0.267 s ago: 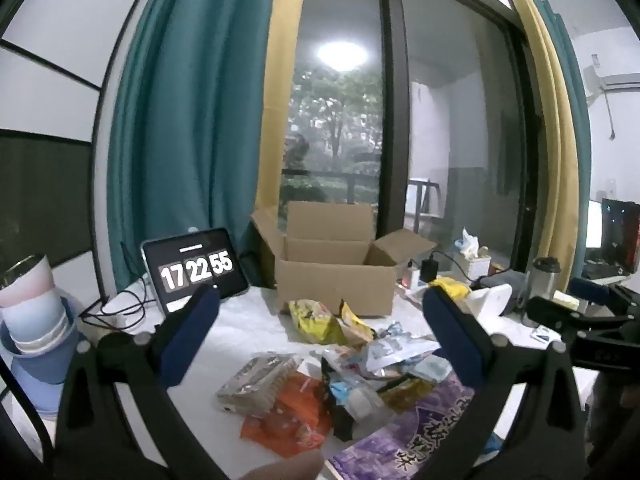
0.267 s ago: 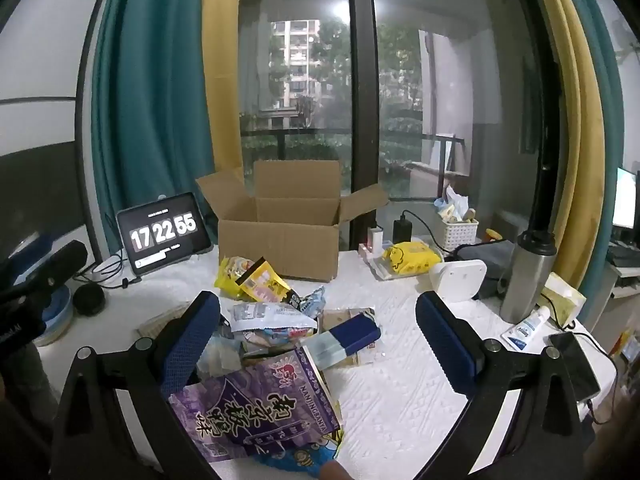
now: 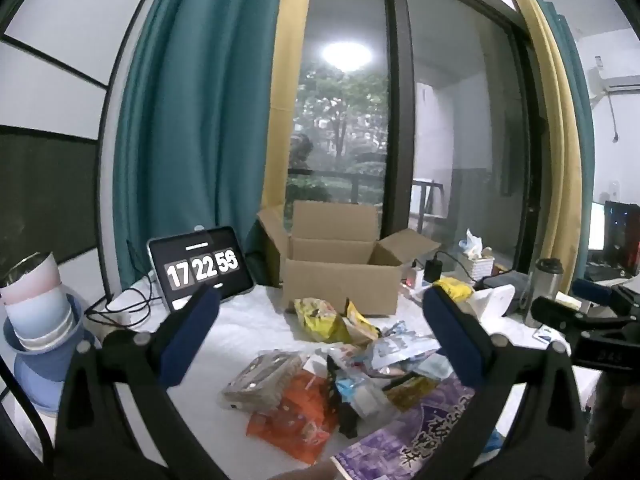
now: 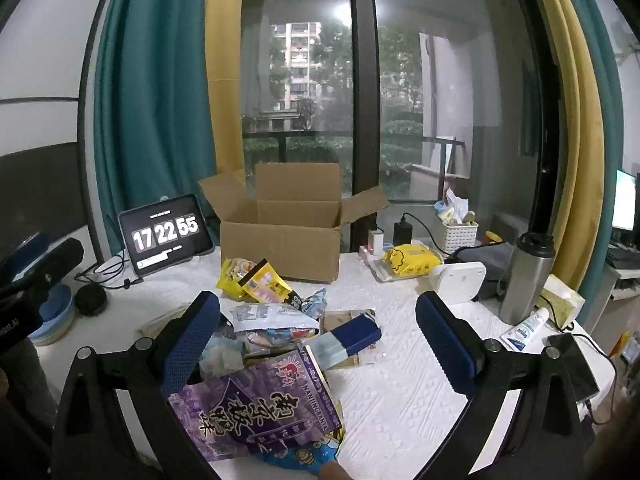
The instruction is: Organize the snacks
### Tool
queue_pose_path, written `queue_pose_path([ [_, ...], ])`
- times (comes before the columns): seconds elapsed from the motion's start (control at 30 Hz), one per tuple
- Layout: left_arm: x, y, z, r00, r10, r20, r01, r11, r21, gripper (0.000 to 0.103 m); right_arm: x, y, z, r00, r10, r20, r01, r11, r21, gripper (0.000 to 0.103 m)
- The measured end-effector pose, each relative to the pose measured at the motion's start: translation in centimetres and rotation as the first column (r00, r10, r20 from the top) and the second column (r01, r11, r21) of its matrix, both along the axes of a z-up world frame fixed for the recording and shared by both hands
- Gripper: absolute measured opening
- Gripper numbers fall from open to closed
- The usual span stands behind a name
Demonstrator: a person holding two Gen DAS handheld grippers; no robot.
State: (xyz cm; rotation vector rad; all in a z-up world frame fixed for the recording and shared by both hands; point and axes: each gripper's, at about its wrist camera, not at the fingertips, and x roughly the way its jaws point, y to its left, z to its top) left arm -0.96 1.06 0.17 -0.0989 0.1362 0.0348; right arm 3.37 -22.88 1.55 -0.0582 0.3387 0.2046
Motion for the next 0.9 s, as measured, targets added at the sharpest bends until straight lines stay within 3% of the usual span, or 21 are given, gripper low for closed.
queue_pose_path([
  [0.9,-0.2,0.2,-0.2,1.000,0.006,-0.018,-0.007,1.000,-0.003,0.103,0.0,0.4,-0.5,1.000,0.008,-0.022,-0.008,1.000,-0.011,0.101],
])
